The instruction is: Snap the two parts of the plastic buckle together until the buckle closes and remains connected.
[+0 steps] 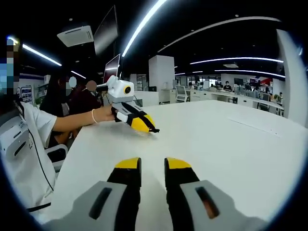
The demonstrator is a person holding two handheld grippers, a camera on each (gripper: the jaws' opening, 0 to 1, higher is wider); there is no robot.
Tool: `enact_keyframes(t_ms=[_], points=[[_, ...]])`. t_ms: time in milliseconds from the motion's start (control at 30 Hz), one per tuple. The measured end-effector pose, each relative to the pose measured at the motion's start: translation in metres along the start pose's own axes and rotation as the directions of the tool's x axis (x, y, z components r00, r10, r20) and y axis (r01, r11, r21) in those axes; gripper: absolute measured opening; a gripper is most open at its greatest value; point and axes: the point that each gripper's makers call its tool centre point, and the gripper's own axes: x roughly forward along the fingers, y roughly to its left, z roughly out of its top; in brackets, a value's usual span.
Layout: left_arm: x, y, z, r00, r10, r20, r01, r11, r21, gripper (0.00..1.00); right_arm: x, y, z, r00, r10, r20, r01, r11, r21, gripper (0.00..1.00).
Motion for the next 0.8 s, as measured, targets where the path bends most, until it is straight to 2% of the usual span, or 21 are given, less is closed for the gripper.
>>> enact_keyframes(t_ms=[100,333,567,633,800], points=[[0.001,-0.003,-0.003,1.000,-0.015,-0.006,0.015,1.000,0.007,0.11,-0.001,0.000,0.004,1.000,0.002,0.008,-0.002,1.000,-0.019,0.19],[-0.002,-0.029,0.003,0.995,-0.098,0.012,0.097,0.994,0.056,0.11,-0.004,-0.006,0.003,1.000,-0.020,-0.013,0.020,0.998,-0.053,0.20],[-0.002,-0.033,0.002,0.992,-0.125,-0.001,0.124,0.990,0.070,0.11,-0.006,-0.009,0.000,0.999,-0.025,-0.039,0.022,0.998,-0.059,0.20],[0.000,-0.035,-0.003,0.988,-0.152,-0.020,0.154,0.986,0.068,0.11,-0.005,-0.012,-0.002,0.998,-0.027,-0.056,0.023,0.998,-0.061,0.21],[0.004,-0.036,-0.008,0.985,-0.168,-0.041,0.170,0.983,0.070,0.11,-0.001,-0.016,-0.013,0.994,-0.023,-0.104,0.016,0.998,-0.067,0.23]])
